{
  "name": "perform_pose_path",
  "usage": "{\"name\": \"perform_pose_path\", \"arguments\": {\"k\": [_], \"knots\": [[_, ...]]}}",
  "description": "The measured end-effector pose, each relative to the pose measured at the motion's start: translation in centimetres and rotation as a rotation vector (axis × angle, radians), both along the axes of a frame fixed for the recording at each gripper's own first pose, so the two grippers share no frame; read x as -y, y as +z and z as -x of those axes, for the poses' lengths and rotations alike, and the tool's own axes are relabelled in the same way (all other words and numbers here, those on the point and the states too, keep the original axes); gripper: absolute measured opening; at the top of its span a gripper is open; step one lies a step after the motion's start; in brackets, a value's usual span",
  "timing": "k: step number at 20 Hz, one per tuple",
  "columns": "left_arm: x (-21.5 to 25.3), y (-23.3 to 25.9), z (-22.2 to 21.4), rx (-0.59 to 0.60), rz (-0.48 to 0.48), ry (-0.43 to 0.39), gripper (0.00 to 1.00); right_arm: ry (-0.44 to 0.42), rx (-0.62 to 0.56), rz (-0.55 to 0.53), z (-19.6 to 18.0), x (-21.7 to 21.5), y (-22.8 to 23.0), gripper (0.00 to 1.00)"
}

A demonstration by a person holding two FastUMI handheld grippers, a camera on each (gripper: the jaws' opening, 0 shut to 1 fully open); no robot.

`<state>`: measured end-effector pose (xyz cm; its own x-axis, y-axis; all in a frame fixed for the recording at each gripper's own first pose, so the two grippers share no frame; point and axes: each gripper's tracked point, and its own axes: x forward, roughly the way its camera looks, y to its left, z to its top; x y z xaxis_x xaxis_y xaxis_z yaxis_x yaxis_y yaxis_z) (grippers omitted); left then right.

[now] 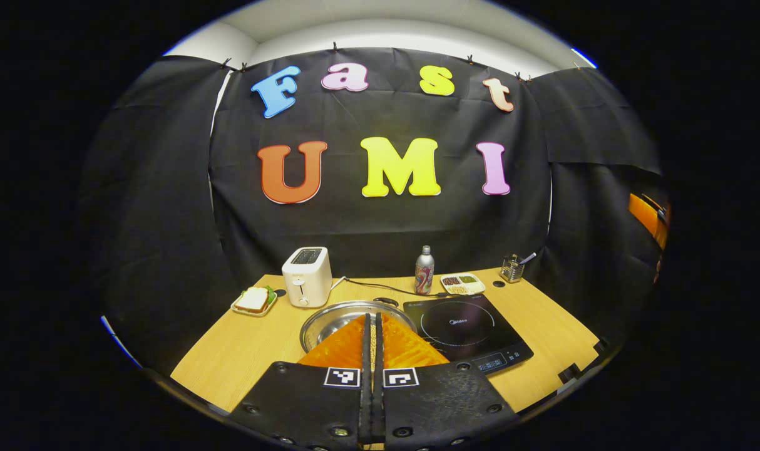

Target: First push the handle of the pot to place it horizontally, then grasp the pot with both hands and set it on the induction cooktop.

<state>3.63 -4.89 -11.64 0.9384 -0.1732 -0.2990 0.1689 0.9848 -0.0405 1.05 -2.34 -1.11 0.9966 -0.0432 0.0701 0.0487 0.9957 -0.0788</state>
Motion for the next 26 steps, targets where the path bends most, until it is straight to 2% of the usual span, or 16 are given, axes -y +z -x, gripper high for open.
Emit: {"name": "perform_pose_path", "arguments": {"k": [3,12,13,14,16,17,18,22,23,24,26], "knots": [[0.1,-3.2,-0.7,-0.08,0.012,-0.014,0.0,0.002,-0.011,0.004,-0.4,-0.2,-0.8,0.96],[-2.2,-13.4,-2.8,-0.319,-0.018,0.027,0.0,0.015,-0.075,0.003,-2.2,-0.9,-3.8,0.96],[-2.5,-14.4,-2.9,-0.341,-0.021,0.03,0.0,0.018,-0.08,0.005,-2.4,-1.1,-4.1,1.0],[-2.7,-15.2,-2.9,-0.362,-0.019,0.029,0.0,0.019,-0.084,0.008,-2.7,-1.3,-4.3,0.96],[-2.8,-16.7,-3.2,-0.4,-0.01,0.03,0.0,0.02,-0.092,0.014,-2.9,-1.6,-4.7,1.0],[-2.7,-17.3,-3.2,-0.416,-0.002,0.026,0.1,0.022,-0.095,0.015,-3.0,-1.7,-5.0,1.0],[-2.6,-17.9,-3.2,-0.435,0.006,0.024,0.0,0.024,-0.099,0.014,-3.1,-1.9,-5.2,1.0],[-2.7,-20.0,-3.5,-0.493,0.02,0.017,0.0,0.022,-0.117,0.014,-3.8,-2.3,-6.1,1.0],[-2.8,-20.5,-3.5,-0.508,0.024,0.016,0.1,0.021,-0.123,0.015,-3.9,-2.3,-6.5,1.0],[-2.9,-20.8,-3.7,-0.515,0.025,0.019,0.0,0.02,-0.13,0.015,-4.1,-2.4,-6.7,0.96],[-2.9,-21.3,-4.0,-0.523,0.036,0.01,0.0,0.024,-0.141,0.01,-4.1,-2.6,-7.0,1.0]]}}
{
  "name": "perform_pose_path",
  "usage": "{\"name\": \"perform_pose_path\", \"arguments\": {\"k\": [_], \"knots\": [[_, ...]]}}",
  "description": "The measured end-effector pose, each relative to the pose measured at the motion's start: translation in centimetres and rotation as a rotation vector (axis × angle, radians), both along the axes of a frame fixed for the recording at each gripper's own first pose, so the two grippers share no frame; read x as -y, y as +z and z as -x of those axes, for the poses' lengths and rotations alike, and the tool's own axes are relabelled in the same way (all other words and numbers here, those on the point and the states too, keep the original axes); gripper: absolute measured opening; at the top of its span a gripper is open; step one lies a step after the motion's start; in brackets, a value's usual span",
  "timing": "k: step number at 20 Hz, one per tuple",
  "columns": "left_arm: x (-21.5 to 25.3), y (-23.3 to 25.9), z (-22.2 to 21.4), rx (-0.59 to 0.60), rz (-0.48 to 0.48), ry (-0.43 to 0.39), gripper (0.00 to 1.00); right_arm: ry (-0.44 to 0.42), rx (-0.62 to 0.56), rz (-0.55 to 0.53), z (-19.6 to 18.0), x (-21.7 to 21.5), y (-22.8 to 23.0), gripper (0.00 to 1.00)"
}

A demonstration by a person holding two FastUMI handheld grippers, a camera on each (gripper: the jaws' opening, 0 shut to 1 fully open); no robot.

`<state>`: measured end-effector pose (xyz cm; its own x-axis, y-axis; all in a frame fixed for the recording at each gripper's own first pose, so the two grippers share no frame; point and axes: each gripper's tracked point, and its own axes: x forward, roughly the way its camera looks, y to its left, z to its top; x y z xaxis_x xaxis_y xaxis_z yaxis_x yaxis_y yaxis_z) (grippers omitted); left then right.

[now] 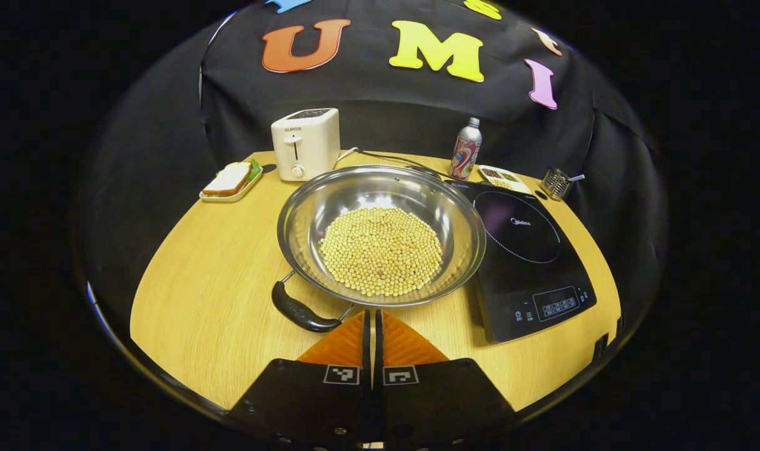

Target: First push the handle of the pot to place it horizontally, then grasp the pot with both hands and set it on the induction cooktop.

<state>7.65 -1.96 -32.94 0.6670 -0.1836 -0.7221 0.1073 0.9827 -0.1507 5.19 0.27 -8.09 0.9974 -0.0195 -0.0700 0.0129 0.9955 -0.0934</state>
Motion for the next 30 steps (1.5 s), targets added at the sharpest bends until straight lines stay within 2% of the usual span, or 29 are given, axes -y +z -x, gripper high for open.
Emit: {"name": "perform_pose_path", "arguments": {"k": [2,3,6,9,10,11,12,14,15,16,17,22,23,25,26,27,28,30], "knots": [[-0.4,-0.8,-0.1,-0.021,0.004,0.004,0.0,0.002,-0.004,-0.007,-0.1,-0.1,0.0,0.97],[-0.8,-1.3,-0.1,-0.032,-0.002,0.01,0.0,0.004,-0.003,-0.007,-0.1,-0.2,-0.1,1.0],[-1.2,-1.9,-0.3,-0.051,0.008,0.016,0.0,0.003,-0.006,-0.01,-0.2,-0.4,-0.1,1.0],[-2.4,-2.0,-0.5,-0.027,-0.047,0.027,0.0,0.007,-0.004,0.004,-0.1,-0.9,-0.3,1.0],[-2.8,-2.0,-0.7,-0.024,-0.054,0.035,0.07,0.01,-0.002,0.012,-0.1,-1.2,-0.2,0.96],[-3.0,-2.1,-0.8,-0.027,-0.057,0.043,0.07,0.013,0.001,0.018,-0.1,-1.4,-0.2,0.97],[-3.2,-2.1,-0.9,-0.026,-0.062,0.046,0.0,0.017,0.001,0.022,-0.1,-1.6,-0.3,0.97],[-3.7,-2.0,-1.0,-0.021,-0.059,0.048,0.0,0.027,-0.001,0.024,-0.1,-2.1,-0.1,1.0],[-3.9,-1.9,-1.0,-0.023,-0.055,0.05,0.07,0.032,0.0,0.024,-0.1,-2.3,-0.1,1.0],[-4.2,-1.7,-1.1,-0.025,-0.053,0.054,0.0,0.035,0.003,0.023,-0.1,-2.4,0.1,0.97],[-4.5,-1.8,-1.1,-0.025,-0.048,0.059,0.0,0.04,0.005,0.023,-0.1,-2.5,0.0,1.0],[-6.2,-1.6,-1.8,-0.047,-0.032,0.082,0.0,0.056,0.016,0.014,-0.8,-3.1,1.1,1.0],[-6.8,-1.4,-2.1,-0.046,-0.041,0.091,0.0,0.057,0.019,0.009,-1.0,-3.3,1.2,0.97],[-8.2,-1.1,-2.9,-0.042,-0.058,0.108,0.0,0.056,0.023,-0.001,-1.6,-3.3,1.6,1.0],[-8.6,-0.9,-3.3,-0.042,-0.053,0.115,0.0,0.057,0.026,-0.004,-1.8,-3.5,1.6,0.97],[-8.8,-0.8,-3.7,-0.041,-0.044,0.121,0.08,0.057,0.027,-0.006,-2.0,-3.6,1.5,0.97],[-9.3,-0.6,-4.0,-0.042,-0.045,0.124,0.0,0.058,0.024,-0.008,-2.3,-3.8,1.5,1.0],[-9.8,-0.7,-4.7,-0.039,-0.039,0.12,0.0,0.065,0.011,-0.014,-2.8,-4.2,1.2,0.97]]}}
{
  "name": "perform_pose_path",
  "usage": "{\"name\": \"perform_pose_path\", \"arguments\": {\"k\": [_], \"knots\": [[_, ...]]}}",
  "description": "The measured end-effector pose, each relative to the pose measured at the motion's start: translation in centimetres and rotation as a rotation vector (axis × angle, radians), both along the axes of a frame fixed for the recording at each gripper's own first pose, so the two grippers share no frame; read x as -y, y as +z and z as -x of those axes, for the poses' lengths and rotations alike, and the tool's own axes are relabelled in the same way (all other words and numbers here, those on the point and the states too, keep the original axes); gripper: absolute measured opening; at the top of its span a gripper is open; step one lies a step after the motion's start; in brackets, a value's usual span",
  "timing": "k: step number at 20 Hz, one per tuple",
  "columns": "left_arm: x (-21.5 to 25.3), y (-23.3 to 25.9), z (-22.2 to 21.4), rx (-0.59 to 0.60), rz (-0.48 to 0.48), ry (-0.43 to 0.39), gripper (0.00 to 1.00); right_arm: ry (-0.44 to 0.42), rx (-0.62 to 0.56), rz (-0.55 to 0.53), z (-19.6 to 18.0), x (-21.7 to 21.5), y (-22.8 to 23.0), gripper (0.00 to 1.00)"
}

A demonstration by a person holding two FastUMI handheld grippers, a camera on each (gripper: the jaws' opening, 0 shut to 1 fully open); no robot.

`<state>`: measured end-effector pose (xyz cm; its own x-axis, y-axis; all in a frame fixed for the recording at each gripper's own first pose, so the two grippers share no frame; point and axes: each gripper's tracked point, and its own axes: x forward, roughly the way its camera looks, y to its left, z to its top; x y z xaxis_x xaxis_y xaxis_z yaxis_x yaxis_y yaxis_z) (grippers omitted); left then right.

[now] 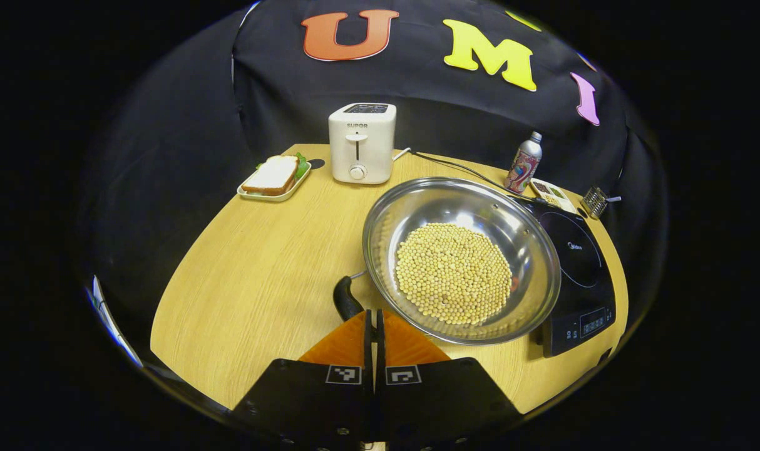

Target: First push the handle of the pot to place it horizontally, then grasp the pot with both hands and set it on the induction cooktop.

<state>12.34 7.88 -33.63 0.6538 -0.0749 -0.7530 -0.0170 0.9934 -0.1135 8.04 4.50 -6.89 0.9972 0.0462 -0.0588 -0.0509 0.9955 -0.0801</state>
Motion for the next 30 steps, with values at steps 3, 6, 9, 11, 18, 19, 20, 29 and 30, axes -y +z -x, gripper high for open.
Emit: {"name": "perform_pose_path", "arguments": {"k": [3,6,9,11,18,19,20,29,30], "knots": [[0.9,0.6,0.5,-0.008,0.044,-0.026,0.0,0.006,-0.011,-0.009,-0.5,-0.3,-0.1,0.97],[2.2,-0.1,1.0,-0.038,0.061,-0.086,0.06,-0.001,-0.001,0.002,-1.4,-0.4,0.2,0.96],[3.0,-0.4,1.3,-0.056,0.069,-0.108,0.0,0.008,-0.015,-0.005,-2.0,-0.9,-0.4,1.0],[3.8,-0.4,2.2,-0.061,0.071,-0.14,0.0,0.013,-0.028,-0.006,-2.5,-1.0,-0.9,0.97],[2.3,-1.8,1.1,-0.082,0.043,-0.115,0.0,0.017,-0.048,-0.011,-3.6,-1.2,-1.6,0.97],[1.9,-1.9,1.0,-0.083,0.045,-0.111,0.0,0.018,-0.048,-0.008,-3.8,-1.2,-1.5,0.97],[1.7,-1.9,0.7,-0.079,0.051,-0.105,0.0,0.019,-0.045,-0.002,-4.0,-1.2,-1.4,0.97],[-1.0,-2.9,-2.7,-0.088,0.027,-0.053,0.0,0.013,-0.042,-0.024,-5.3,-0.8,-1.8,0.97],[-1.2,-2.8,-3.2,-0.083,0.028,-0.05,0.12,0.014,-0.045,-0.028,-5.4,-0.8,-1.9,1.0]]}}
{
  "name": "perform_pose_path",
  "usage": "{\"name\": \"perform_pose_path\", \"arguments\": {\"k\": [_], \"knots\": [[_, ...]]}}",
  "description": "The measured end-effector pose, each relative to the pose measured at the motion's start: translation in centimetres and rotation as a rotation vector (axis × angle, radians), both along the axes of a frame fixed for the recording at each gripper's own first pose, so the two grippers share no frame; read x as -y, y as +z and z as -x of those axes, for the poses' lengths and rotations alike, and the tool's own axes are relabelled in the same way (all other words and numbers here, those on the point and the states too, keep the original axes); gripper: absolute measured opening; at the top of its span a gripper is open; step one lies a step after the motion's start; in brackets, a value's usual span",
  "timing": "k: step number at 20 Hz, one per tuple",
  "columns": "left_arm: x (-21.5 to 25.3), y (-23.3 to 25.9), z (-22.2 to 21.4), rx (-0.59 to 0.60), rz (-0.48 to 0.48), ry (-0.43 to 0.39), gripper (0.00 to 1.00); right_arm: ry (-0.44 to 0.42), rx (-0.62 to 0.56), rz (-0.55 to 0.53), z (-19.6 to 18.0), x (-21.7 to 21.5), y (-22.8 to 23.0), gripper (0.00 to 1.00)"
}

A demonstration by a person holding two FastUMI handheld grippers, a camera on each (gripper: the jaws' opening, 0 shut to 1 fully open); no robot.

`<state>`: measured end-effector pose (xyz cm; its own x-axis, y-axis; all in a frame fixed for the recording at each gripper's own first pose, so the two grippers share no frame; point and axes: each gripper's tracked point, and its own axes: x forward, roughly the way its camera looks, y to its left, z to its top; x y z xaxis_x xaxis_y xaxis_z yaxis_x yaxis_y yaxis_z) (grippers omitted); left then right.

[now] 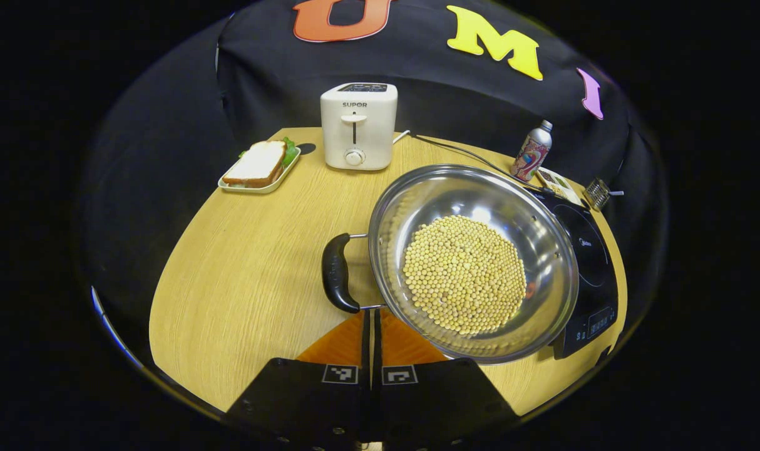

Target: First push the handle of the pot to place it horizontally, then grasp the pot with both hands and set it on the induction cooktop.

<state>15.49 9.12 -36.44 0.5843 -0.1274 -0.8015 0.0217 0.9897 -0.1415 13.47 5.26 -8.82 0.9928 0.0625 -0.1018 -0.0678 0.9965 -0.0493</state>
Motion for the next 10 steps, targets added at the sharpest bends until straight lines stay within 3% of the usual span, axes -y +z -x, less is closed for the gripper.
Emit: {"name": "perform_pose_path", "arguments": {"k": [1,5,6,7,10], "knots": [[-0.2,-0.2,-0.2,-0.004,0.003,0.004,0.0,-0.003,-0.002,-0.003,-0.1,0.1,-0.1,0.97],[-1.1,-0.6,-1.7,-0.006,-0.014,0.021,0.0,-0.001,-0.019,-0.019,-0.5,0.0,-0.8,0.97],[-1.2,-0.9,-1.7,-0.016,-0.028,0.022,0.12,0.001,-0.027,-0.022,-0.5,-0.1,-1.0,1.0],[-1.4,-1.3,-1.8,-0.024,-0.044,0.024,0.0,0.003,-0.034,-0.025,-0.6,-0.3,-1.4,1.0],[-1.8,-1.9,-2.1,-0.021,-0.08,0.024,0.0,0.0,-0.057,-0.025,-0.7,-0.4,-2.4,0.97]]}}
